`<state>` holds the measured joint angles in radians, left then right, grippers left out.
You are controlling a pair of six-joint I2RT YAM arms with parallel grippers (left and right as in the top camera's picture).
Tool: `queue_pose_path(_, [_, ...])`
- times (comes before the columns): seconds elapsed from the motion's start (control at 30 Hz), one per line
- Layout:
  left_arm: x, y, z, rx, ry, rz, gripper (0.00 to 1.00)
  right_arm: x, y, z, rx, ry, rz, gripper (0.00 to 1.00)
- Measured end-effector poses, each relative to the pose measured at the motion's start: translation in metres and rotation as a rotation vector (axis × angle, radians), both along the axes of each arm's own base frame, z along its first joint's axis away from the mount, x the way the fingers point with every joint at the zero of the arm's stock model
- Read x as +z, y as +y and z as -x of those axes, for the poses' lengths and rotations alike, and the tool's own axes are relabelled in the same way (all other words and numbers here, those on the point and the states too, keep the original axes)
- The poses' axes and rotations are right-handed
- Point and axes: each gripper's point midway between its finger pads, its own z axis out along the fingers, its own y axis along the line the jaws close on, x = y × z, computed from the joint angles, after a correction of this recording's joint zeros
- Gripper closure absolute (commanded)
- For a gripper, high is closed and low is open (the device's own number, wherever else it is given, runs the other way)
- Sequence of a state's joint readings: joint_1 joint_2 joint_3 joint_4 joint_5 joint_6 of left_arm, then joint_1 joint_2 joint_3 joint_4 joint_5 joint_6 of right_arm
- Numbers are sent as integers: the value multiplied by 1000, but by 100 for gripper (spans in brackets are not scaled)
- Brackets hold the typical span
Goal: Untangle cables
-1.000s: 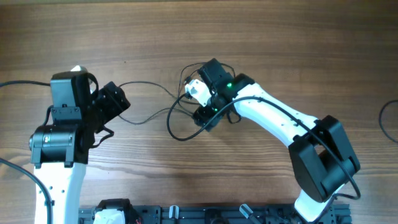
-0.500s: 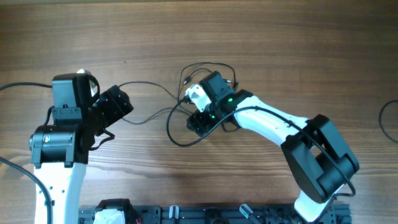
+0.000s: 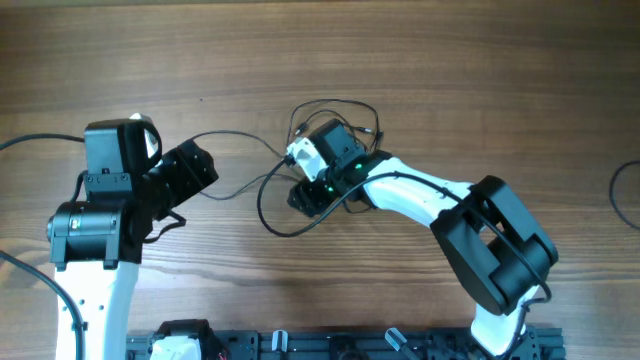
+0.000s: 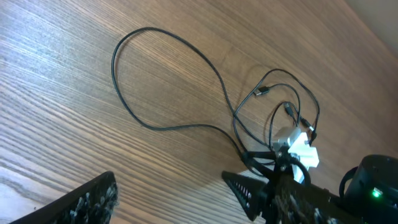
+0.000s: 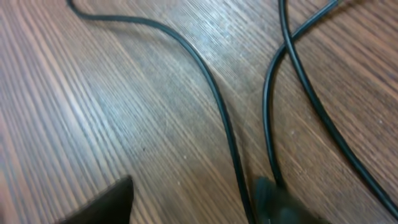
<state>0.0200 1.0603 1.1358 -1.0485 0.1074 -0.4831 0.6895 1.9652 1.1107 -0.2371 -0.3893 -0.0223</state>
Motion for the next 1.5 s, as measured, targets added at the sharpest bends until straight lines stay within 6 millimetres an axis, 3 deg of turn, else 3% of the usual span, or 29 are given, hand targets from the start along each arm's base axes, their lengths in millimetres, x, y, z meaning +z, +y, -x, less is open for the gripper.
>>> queue_pose_path(0.03, [0,0,0,0,2,0,17,0,1,0,-2,3,-3,92])
queue_pose_path(0.07, [0,0,1,0,3,0,17,-2,0,1,-9,12,-1,96])
queue_pose_path(0.4, [-2,0,3,0,14,0,17,-9,-5,12,-151,177,17,96])
queue_pose_path(0.57, [-3,0,4,0,20,0,16,-7,-31,22,-227,286,136,96])
queue_pose_path(0.7, [-3,0,5,0,22,0,15,25,-58,1,-323,260,220,96])
queue_pose_path(0.77, [-3,0,5,0,24,1,15,61,-65,-21,-372,184,214,96])
queue_pose_path(0.83, [-3,0,5,0,26,1,15,111,-73,-44,-424,73,179,96])
queue_pose_path(0.9, [-4,0,5,0,27,1,15,182,-85,-67,-494,-85,101,96])
queue_pose_path(0.97, [-4,0,6,0,29,1,15,235,-100,-76,-552,-202,43,96])
queue_pose_path(1.03, [-4,0,6,0,29,1,15,308,-125,-80,-635,-364,-50,96])
queue_pose_path(1.13, [-4,0,6,-3,29,-1,15,386,-158,-73,-729,-550,-177,96])
queue_pose_path(1.3, [-4,0,6,-9,28,-5,15,484,-198,-41,-822,-796,-384,96])
queue_pose_path(1.37, [-4,0,6,-9,28,-6,15,518,-207,-24,-833,-879,-472,96])
queue_pose_path(1.5, [-4,0,6,-12,28,-7,15,567,-222,5,-843,-1007,-613,96])
